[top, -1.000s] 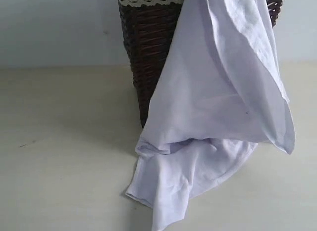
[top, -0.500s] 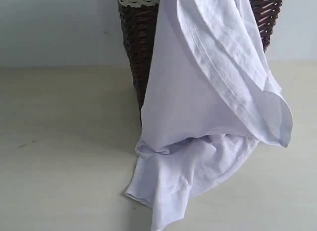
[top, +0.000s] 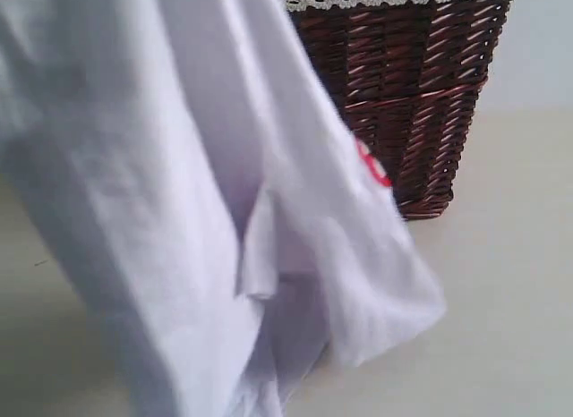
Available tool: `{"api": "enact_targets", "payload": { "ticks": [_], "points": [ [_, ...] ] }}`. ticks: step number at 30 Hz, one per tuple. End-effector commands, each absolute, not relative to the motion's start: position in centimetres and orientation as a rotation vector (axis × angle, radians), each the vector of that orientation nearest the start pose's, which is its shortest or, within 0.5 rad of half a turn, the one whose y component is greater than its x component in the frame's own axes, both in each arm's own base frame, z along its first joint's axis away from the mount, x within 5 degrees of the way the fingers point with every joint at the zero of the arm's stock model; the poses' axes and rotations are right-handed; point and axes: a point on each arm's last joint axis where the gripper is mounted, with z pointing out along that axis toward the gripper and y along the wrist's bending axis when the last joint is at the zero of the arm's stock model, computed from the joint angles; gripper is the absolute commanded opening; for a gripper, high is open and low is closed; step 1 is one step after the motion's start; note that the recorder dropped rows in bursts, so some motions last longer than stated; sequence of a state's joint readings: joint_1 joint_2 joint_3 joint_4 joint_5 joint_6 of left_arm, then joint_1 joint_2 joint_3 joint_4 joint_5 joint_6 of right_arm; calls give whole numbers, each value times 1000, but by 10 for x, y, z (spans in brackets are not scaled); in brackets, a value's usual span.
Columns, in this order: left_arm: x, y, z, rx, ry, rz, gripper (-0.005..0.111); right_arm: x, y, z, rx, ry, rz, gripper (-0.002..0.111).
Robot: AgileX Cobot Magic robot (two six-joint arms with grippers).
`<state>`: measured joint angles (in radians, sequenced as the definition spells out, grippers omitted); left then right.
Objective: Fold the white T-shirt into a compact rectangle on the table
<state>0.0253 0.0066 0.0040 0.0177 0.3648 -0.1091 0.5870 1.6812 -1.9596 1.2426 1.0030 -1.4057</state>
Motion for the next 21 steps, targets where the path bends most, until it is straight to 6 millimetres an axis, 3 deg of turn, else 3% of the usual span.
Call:
{"api": "enact_targets", "payload": {
  "ticks": [1,4,9,12,16,21],
  "points": [
    [53,2,181,-109,1834,-47,0,274,289,516,-973,957,818,0],
    [53,2,181,-109,1834,-47,0,270,292,537,-822,893,878,0],
    [53,2,181,-109,1834,-47,0,250,289,540,-1059,829,867,0],
    [53,2,181,-109,1834,-47,0,249,283,521,-1270,1007,831,0],
    [53,2,181,-109,1834,-47,0,247,268,479,-1649,1331,732,0],
    [53,2,181,-109,1834,-47,0,284,242,441,-1667,1696,254,0]
  ]
}}
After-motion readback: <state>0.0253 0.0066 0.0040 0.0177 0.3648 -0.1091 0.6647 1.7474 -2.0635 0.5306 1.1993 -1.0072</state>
